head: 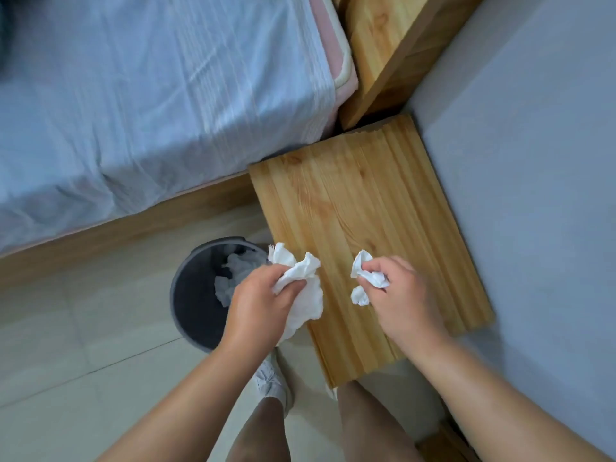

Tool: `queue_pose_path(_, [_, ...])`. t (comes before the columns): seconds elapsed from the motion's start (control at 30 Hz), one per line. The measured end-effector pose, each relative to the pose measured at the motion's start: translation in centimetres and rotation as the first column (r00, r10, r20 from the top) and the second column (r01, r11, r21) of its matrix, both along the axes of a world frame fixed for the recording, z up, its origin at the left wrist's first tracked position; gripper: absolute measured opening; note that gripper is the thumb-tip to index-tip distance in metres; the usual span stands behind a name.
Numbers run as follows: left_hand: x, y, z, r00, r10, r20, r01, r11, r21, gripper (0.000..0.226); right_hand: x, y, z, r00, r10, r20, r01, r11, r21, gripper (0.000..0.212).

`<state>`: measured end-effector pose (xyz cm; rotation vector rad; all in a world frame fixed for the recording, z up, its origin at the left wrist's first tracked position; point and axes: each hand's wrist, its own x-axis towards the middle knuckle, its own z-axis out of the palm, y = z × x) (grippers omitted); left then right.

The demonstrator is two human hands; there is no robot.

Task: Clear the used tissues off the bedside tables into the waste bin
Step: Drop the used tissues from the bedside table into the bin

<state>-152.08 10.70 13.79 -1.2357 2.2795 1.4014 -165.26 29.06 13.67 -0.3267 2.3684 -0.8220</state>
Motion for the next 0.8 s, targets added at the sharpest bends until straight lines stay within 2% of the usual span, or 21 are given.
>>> queue_pose_path(0.13, [6.0,-2.5,-0.2,0.984,0.177,0.025,-0.177,0.984,-0.004,0.016,3.5,-4.3,0.4,0.996,0.084,0.04,-0.081,0.994,-0.069,0.021])
queue_pose_path(0.3, [12.6,-4.9,-1.8,0.907,0.413,0.078,-0.418,0.906,0.064,0.022,7.9,-9.5,-0.2,0.987,0.148,0.054,-0.141,0.983,-0.113,0.03])
queue_pose_path(0.5, [16.5,-5.8,-4.8,0.836,0.541,0.092,-0.549,0.828,0.114,0.014,11.8,-12.8,-3.0,0.963,0.196,0.183,-0.187,0.98,-0.065,0.01])
queue_pose_path(0.53, [16.7,-5.9,-5.3,0.83,0.551,0.089,-0.558,0.823,0.107,0.014,12.3,-13.1,-3.7,0.953,0.217,0.21,-0.213,0.976,-0.043,0.012])
queue_pose_path(0.6, [17.3,-5.9,-6.7,0.815,0.575,0.075,-0.58,0.81,0.088,0.012,13.1,-13.7,-5.1,0.94,0.233,0.248,-0.239,0.971,-0.003,0.028])
queue_pose_path(0.7, [17.5,-5.9,-8.3,0.815,0.573,0.084,-0.579,0.807,0.112,0.007,13.8,-14.3,-6.9,0.941,0.16,0.299,-0.177,0.984,0.03,0.042])
queue_pose_path(0.8, [17.3,-5.8,-9.7,0.805,0.578,0.134,-0.59,0.754,0.289,0.052,14.6,-14.1,-8.3,0.929,0.087,0.359,-0.114,0.992,0.056,0.045])
